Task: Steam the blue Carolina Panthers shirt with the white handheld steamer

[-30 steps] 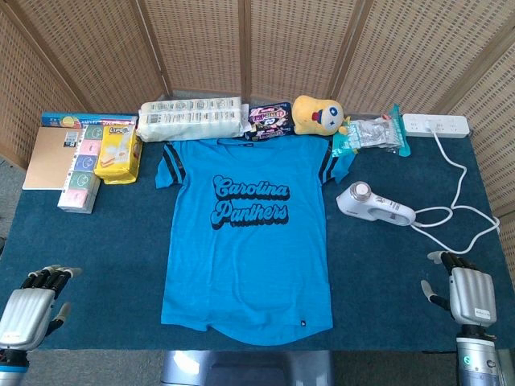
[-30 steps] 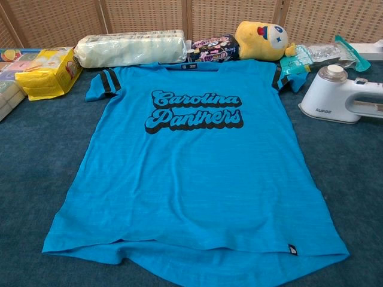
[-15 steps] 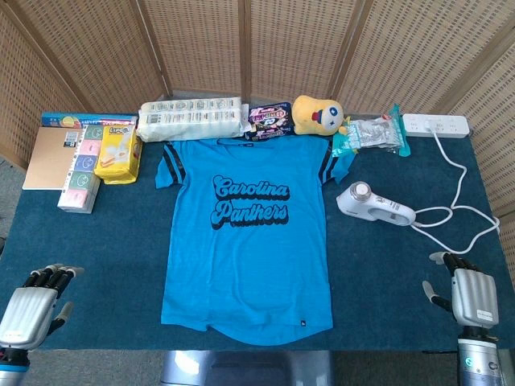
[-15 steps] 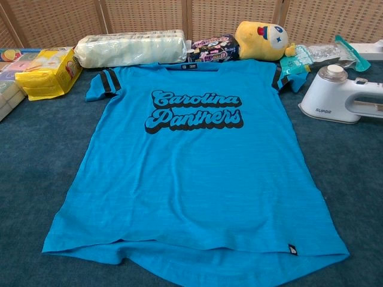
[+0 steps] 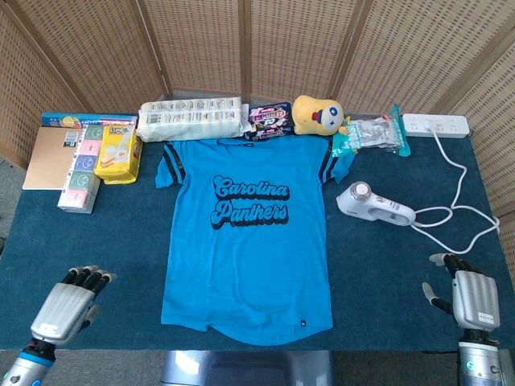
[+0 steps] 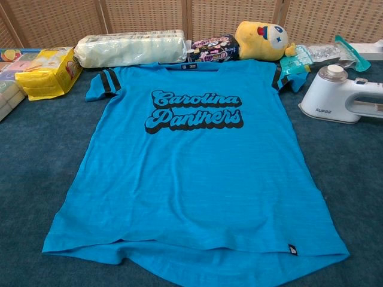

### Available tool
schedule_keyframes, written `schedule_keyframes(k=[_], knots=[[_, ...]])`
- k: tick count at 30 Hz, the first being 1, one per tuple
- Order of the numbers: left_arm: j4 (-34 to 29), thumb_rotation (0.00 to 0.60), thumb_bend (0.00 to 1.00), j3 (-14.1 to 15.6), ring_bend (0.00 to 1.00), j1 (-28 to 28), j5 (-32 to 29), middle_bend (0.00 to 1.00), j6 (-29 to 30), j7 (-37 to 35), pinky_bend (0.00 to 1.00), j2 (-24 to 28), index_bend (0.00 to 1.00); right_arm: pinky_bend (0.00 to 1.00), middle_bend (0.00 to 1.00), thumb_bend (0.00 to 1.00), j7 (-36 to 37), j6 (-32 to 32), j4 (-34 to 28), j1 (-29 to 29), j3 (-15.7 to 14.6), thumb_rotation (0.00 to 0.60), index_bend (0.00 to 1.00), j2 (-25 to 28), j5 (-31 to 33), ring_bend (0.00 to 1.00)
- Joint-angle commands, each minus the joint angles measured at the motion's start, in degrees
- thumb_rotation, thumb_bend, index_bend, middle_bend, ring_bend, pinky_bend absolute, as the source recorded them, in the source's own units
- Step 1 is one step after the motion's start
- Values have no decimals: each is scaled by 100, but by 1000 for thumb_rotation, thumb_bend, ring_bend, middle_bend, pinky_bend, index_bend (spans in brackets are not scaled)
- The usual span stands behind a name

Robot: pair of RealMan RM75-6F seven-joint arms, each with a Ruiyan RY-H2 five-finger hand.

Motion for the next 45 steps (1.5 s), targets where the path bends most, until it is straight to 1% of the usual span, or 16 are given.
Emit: schedule_keyframes(k=[1, 6, 7, 10, 12, 17, 26, 32, 36, 45], knots=[[-109, 600, 315, 16, 164, -227, 42, 261, -380, 431, 214, -175, 234, 497, 402, 310, -24, 26, -27, -15, -1, 598, 364, 15, -15, 437], [-134, 600, 230, 35, 45, -382, 78, 140, -713, 905, 147, -475, 184, 496, 402, 310, -26, 58, -87, -59, -2, 598, 364, 61, -3, 437], [-122, 600, 205, 43, 21, -410, 85, 112, -778, 996, 115, -561, 171, 496, 402, 310, -17, 80, -95, -75, -2, 598, 363, 68, -8, 437], [-62, 600, 159, 57, 0, -444, 103, 60, -857, 1127, 48, -778, 145, 496, 401, 310, 8, 116, -113, -112, -9, 598, 364, 86, -14, 437], [47, 600, 155, 94, 0, -481, 68, 58, -1010, 1241, 46, -1016, 144, 496, 401, 310, 33, 140, -127, -148, -17, 597, 364, 115, -7, 437], [272, 600, 155, 96, 0, -498, -27, 58, -1081, 1329, 46, -1382, 144, 496, 402, 310, 58, 145, -132, -163, -1, 599, 363, 131, -11, 437], [537, 600, 170, 93, 0, -607, -255, 58, -1320, 1411, 46, -1795, 144, 496, 402, 310, 107, 167, -113, -195, 20, 599, 363, 125, -6, 437], [742, 600, 196, 58, 0, -653, -301, 58, -1284, 1340, 47, -2049, 144, 496, 402, 310, 144, 181, -90, -226, 43, 599, 363, 150, 31, 437], [867, 600, 214, 31, 0, -699, -331, 58, -1275, 1253, 46, -2207, 174, 496, 402, 310, 154, 175, -70, -241, 48, 598, 365, 150, 51, 437], [1105, 600, 251, -16, 0, -821, -355, 63, -1271, 1085, 46, -2520, 291, 496, 402, 310, 200, 196, -15, -288, 67, 600, 376, 143, 96, 437]])
